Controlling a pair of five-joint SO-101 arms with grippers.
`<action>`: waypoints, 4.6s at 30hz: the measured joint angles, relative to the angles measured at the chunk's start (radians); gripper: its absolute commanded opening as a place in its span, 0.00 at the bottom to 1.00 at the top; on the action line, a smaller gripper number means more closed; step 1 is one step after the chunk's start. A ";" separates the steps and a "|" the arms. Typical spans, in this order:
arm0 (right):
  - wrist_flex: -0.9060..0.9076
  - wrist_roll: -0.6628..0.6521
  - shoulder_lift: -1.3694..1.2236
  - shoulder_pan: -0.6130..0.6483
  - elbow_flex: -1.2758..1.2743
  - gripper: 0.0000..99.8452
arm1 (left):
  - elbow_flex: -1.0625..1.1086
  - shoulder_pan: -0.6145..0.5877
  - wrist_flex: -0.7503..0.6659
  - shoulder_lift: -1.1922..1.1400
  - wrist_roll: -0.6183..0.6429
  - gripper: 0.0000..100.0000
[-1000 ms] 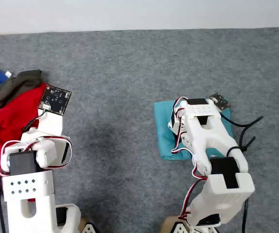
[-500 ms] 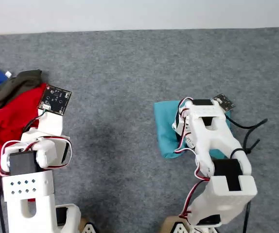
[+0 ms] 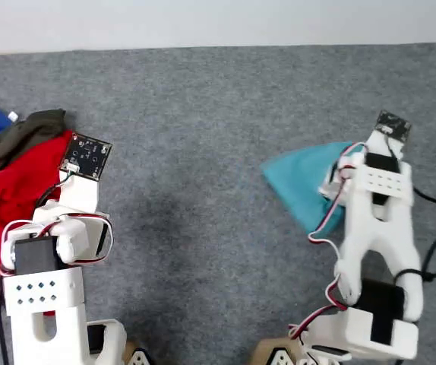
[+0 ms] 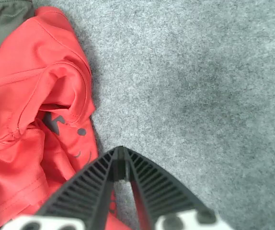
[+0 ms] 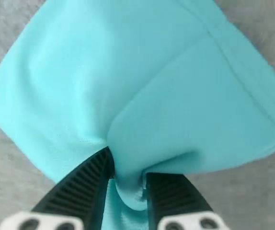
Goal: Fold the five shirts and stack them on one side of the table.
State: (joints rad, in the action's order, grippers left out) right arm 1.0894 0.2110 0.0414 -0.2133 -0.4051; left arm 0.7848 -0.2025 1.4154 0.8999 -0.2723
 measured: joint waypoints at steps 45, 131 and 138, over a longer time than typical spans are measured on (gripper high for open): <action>-0.993 -1.180 -0.404 -0.694 0.000 0.01 | 0.000 0.000 0.000 0.000 0.000 0.00; 0.660 -0.442 0.971 -0.281 -0.025 0.01 | -0.674 -0.137 0.313 -0.247 0.163 0.04; 0.660 -0.442 1.043 -0.281 -0.137 0.01 | -0.859 -0.229 0.313 -0.528 0.132 0.04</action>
State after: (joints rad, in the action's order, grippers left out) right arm 1.7492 -0.2309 1.0848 -0.4941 -0.5416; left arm -0.0744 -0.4312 1.7285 0.3721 -0.1404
